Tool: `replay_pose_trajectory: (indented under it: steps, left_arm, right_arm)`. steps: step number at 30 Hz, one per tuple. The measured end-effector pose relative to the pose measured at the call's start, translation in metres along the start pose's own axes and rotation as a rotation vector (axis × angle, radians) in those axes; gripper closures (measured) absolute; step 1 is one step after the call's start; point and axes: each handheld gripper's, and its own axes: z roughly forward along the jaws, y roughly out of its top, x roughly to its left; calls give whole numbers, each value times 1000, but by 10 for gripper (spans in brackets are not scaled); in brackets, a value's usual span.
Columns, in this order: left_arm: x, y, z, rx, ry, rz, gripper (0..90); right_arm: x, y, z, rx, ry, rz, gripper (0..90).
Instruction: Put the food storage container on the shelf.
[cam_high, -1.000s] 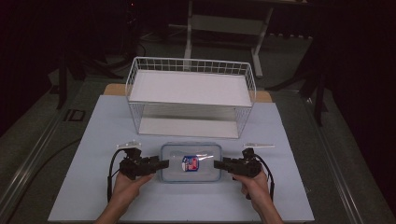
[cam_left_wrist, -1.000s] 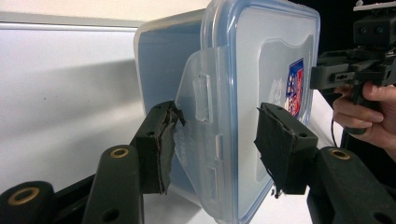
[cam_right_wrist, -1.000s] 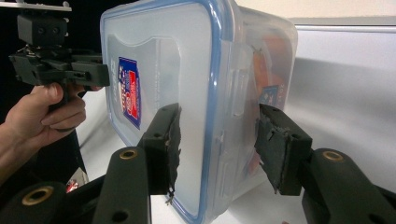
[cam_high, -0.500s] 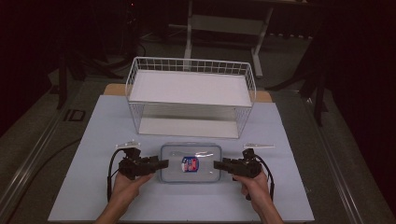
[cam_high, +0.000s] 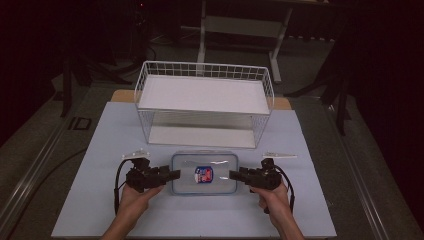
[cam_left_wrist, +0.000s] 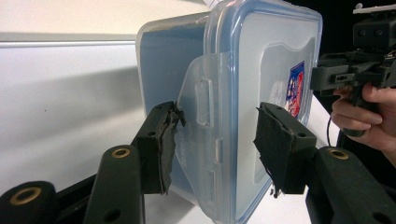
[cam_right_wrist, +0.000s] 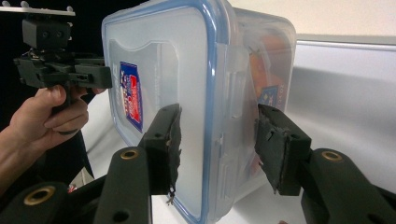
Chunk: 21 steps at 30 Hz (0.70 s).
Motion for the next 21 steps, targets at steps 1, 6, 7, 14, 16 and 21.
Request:
replay_pose_trajectory:
  steps: [1, 6, 7, 14, 16, 21]
  left_arm:
    - [0, 0, 0, -3, 1, 3, 485]
    - [-3, 2, -2, -12, 1, 11, 485]
    - [-3, 2, -3, -13, 2, 15, 485]
    - [-6, 4, -6, -27, 0, 26, 486]
    - [-6, 5, -7, -30, 1, 33, 486]
    - [-9, 8, -9, -41, -2, 46, 487]
  right_arm:
    - [0, 0, 0, -2, 0, -2, 516]
    - [3, 2, -2, -10, 0, -11, 515]
    - [3, 2, -2, -11, 1, -14, 516]
    - [8, 4, -4, -27, -1, -31, 516]
    - [9, 5, -5, -29, -4, -35, 516]
    - [12, 8, -7, -43, -3, -51, 516]
